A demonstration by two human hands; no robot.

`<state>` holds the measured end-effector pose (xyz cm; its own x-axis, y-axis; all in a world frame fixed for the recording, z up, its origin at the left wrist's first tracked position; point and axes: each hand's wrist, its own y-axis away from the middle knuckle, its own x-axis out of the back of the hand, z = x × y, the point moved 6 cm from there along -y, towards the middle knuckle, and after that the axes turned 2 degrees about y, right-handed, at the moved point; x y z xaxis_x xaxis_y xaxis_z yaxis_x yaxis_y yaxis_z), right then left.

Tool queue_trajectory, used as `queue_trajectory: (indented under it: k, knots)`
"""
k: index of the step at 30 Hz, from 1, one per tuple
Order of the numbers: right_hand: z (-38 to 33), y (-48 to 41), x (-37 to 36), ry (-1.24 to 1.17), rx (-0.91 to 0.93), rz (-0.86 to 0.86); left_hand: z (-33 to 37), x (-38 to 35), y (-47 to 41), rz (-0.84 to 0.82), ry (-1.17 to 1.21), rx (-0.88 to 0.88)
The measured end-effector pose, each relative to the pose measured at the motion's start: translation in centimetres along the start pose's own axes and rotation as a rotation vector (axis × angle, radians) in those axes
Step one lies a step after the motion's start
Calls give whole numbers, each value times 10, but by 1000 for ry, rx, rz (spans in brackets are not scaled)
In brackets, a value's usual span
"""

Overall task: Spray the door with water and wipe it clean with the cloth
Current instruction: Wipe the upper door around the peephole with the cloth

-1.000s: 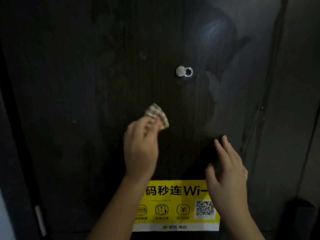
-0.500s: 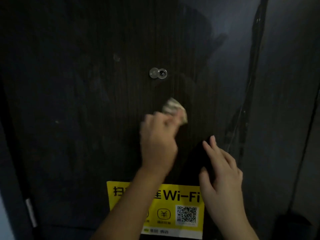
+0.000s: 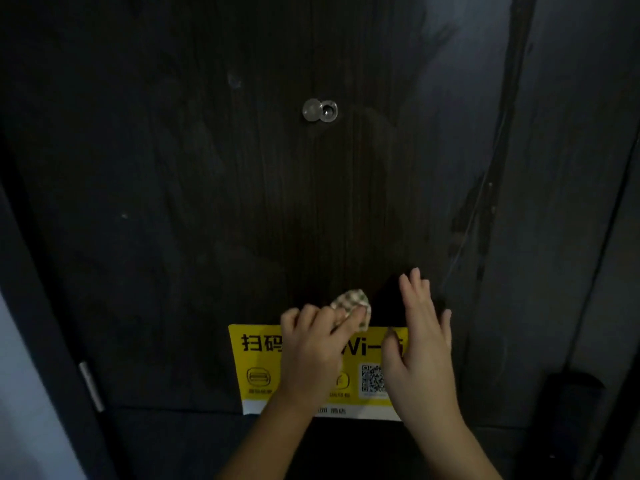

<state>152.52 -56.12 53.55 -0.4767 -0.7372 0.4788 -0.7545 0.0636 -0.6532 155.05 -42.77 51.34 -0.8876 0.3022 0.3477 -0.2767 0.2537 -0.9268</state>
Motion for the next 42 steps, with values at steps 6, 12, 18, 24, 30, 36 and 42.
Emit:
queue_trajectory:
  k: [6, 12, 18, 24, 30, 36, 42]
  knots:
    - [-1, 9, -20, 86, -29, -33, -77, 37, 1, 156, -29, 310]
    - [1, 10, -28, 166, -50, -48, -141, 63, 17, 392, 75, 830]
    - [-2, 9, -32, 210, -75, -65, -83, 44, -6, 186, -1, 333]
    - [3, 7, -41, 287, -56, -54, -124, 59, -29, 398, 56, 703]
    - [7, 7, -45, 354, -52, -62, -104, 52, -24, 291, -43, 395]
    - [10, 8, -42, 382, -45, -69, -68, 35, -15, 189, 121, 520]
    - [10, 8, -40, 384, -46, -73, -48, 23, -21, 124, -42, 69]
